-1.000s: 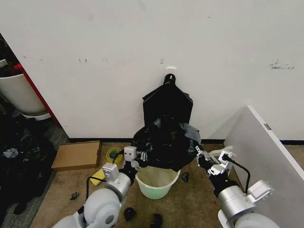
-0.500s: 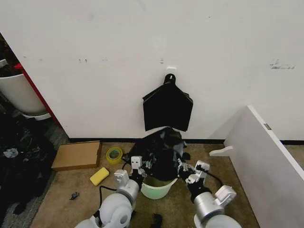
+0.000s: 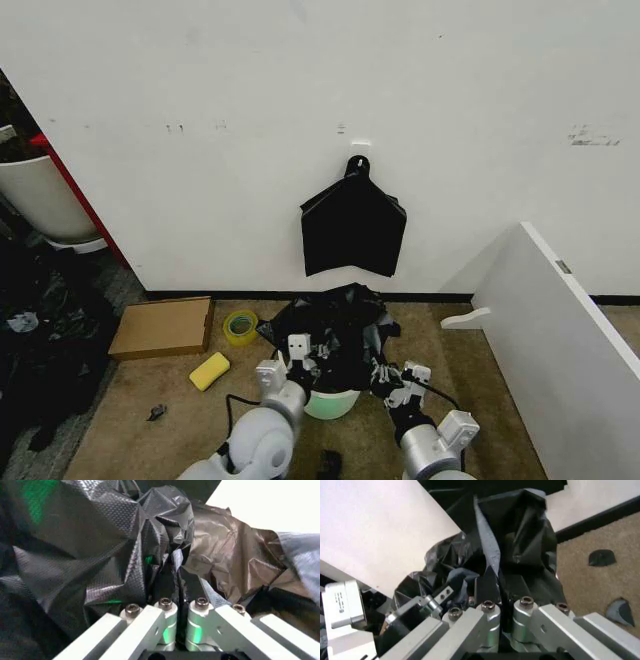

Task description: Place the garbage bag over the trash bin.

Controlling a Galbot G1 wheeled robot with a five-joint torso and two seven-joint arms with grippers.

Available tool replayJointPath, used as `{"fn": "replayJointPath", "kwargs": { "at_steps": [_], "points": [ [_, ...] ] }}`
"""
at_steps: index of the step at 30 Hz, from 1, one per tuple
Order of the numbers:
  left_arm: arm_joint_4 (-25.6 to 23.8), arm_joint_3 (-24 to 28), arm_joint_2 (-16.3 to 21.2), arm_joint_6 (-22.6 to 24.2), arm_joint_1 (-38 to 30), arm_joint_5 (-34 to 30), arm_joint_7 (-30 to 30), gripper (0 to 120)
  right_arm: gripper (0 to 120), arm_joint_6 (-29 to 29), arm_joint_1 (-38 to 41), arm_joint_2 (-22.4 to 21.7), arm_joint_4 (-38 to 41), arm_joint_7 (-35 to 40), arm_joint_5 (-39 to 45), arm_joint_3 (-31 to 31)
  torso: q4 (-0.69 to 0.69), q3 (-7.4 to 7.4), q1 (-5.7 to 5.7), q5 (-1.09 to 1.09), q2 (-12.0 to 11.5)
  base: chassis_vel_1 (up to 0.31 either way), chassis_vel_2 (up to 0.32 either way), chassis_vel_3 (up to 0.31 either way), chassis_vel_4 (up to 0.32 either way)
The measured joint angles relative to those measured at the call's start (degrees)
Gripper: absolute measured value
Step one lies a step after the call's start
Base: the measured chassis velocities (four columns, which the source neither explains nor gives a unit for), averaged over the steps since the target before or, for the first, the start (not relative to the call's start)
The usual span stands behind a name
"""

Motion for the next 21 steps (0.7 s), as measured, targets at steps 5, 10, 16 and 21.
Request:
{"fn": "replayJointPath", "kwargs": {
  "at_steps": [5,10,16,21],
  "points": [
    [-2.3,-0.5,2.2,0.0,2.3,4.1,-1.0,0,0,-0.1,-2.7,0.7,-1.0,2.3,-1.9,-0.3,0.00,0.00,0.00,-0.01,0.0,0.000,0.000,0.000,0.000],
    [-6.9,-4.3,7.5,1.0,6.5,5.1,-2.1,0,0,-6.0,-2.9,0.8,-0.7,10.4,-2.0,-0.5,0.00,0.00,0.00,0.00,0.0,0.000,0.000,0.000,0.000],
    [-9.4,-7.1,10.4,2.1,9.8,4.9,-2.2,0,0,-12.3,-1.8,0.6,1.3,15.4,-0.1,-0.6,0.01,0.00,0.00,0.00,0.0,0.000,0.000,0.000,0.000],
    [-9.6,-7.3,11.6,3.0,11.3,4.8,-2.1,0,0,-18.1,-1.3,0.1,3.5,18.1,2.3,-0.2,0.01,0.00,0.00,-0.01,0.0,0.000,0.000,0.000,0.000]
  ]
}}
